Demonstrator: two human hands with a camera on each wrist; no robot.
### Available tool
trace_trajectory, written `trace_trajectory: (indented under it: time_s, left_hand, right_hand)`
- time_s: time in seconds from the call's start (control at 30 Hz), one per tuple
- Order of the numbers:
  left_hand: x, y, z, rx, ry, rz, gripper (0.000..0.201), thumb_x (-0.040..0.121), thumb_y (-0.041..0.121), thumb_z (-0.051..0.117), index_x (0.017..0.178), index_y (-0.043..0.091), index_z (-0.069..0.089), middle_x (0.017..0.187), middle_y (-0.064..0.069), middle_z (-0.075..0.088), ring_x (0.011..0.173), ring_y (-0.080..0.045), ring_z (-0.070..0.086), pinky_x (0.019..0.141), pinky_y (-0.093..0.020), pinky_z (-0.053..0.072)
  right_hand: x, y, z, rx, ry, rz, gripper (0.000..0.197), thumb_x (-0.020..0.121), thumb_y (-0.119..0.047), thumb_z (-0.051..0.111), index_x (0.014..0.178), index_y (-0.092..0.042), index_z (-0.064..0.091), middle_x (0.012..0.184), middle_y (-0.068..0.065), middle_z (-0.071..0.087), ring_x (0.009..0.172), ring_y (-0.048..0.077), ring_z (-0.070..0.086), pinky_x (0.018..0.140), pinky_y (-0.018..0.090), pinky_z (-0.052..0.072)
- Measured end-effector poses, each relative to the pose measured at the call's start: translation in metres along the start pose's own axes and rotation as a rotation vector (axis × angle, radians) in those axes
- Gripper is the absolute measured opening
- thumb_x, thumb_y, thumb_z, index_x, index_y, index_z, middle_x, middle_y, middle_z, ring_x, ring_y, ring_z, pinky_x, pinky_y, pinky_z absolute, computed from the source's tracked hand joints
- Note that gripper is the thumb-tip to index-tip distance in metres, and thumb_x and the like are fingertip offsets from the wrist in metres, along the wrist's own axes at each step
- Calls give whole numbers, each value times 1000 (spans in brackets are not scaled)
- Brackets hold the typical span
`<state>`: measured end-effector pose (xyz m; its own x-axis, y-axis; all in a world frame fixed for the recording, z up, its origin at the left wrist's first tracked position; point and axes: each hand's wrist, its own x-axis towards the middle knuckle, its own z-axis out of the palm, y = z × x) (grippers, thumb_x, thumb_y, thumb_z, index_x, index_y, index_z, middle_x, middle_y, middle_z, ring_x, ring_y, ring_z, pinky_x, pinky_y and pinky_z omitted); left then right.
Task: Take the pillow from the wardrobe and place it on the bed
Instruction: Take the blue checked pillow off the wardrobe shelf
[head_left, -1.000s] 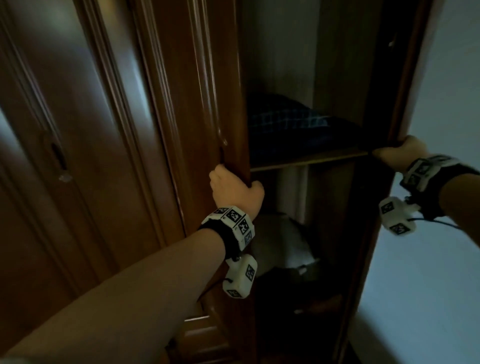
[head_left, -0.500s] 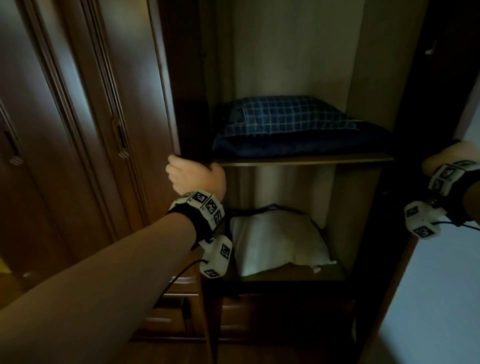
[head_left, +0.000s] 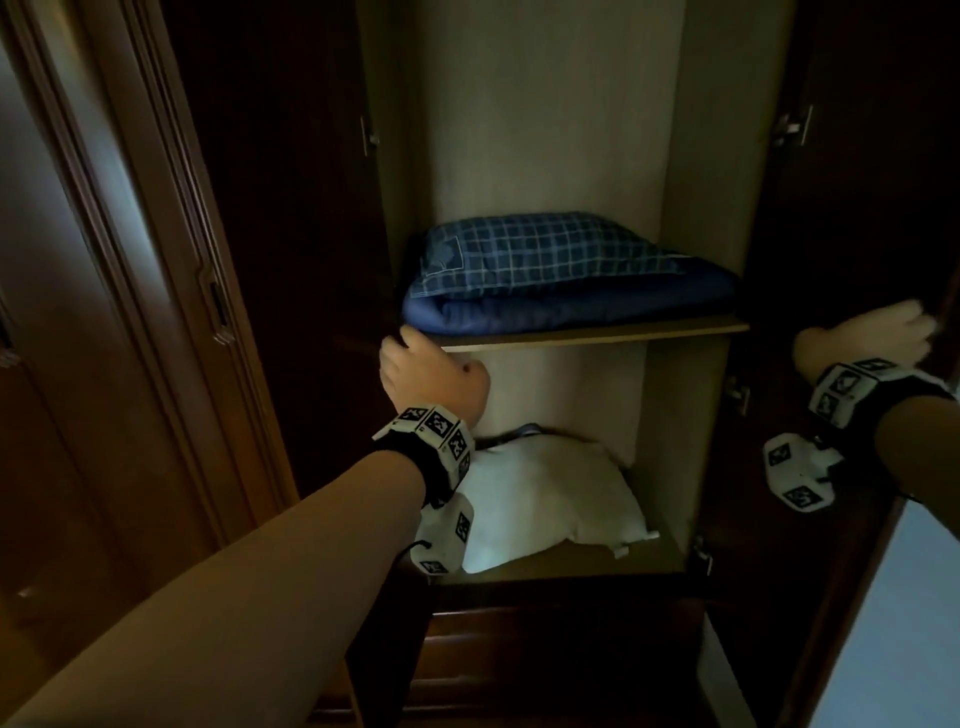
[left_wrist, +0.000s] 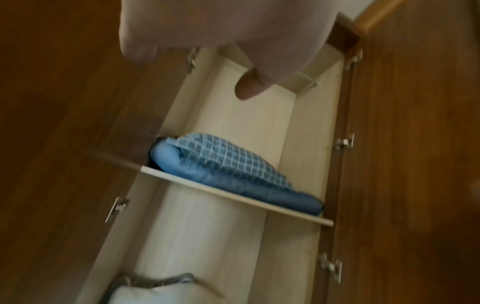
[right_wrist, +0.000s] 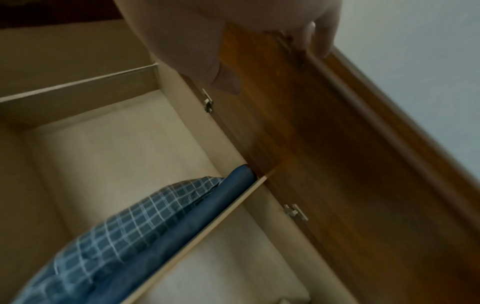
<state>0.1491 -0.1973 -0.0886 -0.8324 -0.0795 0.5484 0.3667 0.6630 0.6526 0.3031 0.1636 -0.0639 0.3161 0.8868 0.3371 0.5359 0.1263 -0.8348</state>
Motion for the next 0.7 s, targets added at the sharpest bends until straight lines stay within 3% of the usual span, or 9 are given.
trace_trajectory:
  time_s: [0.1,0.23,0.37,0.47,0.57,0.7]
  left_hand:
    - [0,3,14,39,-80,2,74,71,39,70,129,5,40,131,-18,44,121,-39,46,102,-51,43]
    - [11,7,30,70,-163,3,71,72,42,70,126,6,41,130,-17,43,119,-38,46,100,-50,45]
    - [36,10,46,6,-250,18,65,77,40,67,126,8,40,130,-18,41,120,-39,44,99,-50,45]
    - [58,13,61,-56,-304,43,63,83,36,63,132,6,37,134,-19,37,123,-39,41,100,-47,42]
    - [82,14,80,-91,-323,82,59,84,36,60,130,6,38,133,-21,37,121,-40,41,98,-45,44]
    - [108,19,118,-97,-344,85,54,85,36,61,125,7,40,130,-21,40,118,-39,44,96,-46,47]
  right_hand:
    - [-10,-6,-2,2,-152,-119,63,74,-23,77,125,-5,45,134,22,46,120,40,44,99,56,36]
    - [-33,-24,4,-20,-226,-283,52,83,-20,70,127,-5,45,133,24,46,120,41,44,96,55,40]
    - [-59,-47,28,-11,-418,-481,58,79,-16,68,130,-5,43,132,24,46,116,41,48,90,56,49]
    - [-75,-70,52,-11,-508,-641,61,78,-19,64,133,-7,41,131,22,47,111,41,52,82,49,54]
    - [-89,-95,76,10,-588,-726,58,79,-20,65,130,-4,41,128,23,47,106,41,53,75,46,54]
    - [-94,-123,115,-9,-658,-824,49,80,-20,65,123,-6,45,124,23,48,105,38,52,76,42,51]
